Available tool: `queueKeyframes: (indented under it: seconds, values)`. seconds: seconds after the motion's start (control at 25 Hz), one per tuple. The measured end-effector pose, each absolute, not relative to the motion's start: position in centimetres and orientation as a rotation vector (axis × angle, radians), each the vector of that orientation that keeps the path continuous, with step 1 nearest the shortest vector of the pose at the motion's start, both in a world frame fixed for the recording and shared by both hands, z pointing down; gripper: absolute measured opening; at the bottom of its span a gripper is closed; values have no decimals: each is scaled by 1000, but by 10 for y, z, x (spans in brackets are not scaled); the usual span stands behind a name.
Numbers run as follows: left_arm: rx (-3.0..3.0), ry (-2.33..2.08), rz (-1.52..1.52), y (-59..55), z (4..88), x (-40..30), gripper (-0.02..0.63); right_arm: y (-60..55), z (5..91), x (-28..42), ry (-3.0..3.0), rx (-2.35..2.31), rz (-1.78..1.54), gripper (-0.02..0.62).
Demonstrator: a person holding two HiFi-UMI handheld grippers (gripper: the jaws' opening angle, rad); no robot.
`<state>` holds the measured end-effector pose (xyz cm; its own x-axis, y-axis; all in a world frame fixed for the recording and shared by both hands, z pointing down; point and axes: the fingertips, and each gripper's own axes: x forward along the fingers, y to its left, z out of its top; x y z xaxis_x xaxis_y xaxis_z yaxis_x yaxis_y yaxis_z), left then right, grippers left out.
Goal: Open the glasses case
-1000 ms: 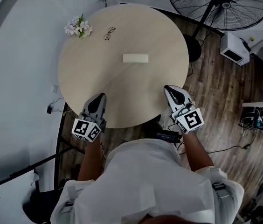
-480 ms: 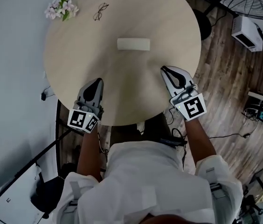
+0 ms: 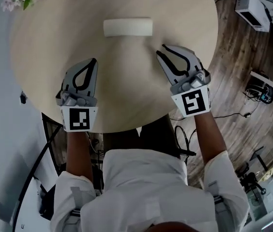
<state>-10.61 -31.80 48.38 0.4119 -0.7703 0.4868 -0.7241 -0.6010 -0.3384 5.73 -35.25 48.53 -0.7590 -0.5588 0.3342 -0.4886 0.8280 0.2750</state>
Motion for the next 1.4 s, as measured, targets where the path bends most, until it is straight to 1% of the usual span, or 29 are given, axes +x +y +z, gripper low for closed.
queueKeyframes:
  seconds: [0.12, 0.36, 0.52, 0.84, 1.04, 1.4]
  values:
    - [-2518, 1235, -998, -329, 498, -103, 12, -361, 516, 48, -2484, 742, -306, 91]
    - [-2644, 1247, -849, -348, 513, -96, 12, -372, 566, 37, -2248, 630, -490, 91]
    - [-2696, 1278, -759, -359, 516, -92, 12, -379, 584, 35, -2139, 611, -578, 91]
    - [-2742, 1308, -683, -352, 514, -104, 12, -370, 592, 23, -2017, 563, -684, 91]
    - [-2778, 1317, -655, -371, 506, -105, 12, -391, 589, 26, -2008, 566, -711, 86]
    - [-2816, 1290, -619, -371, 515, -100, 12, -389, 589, 24, -2054, 547, -690, 78]
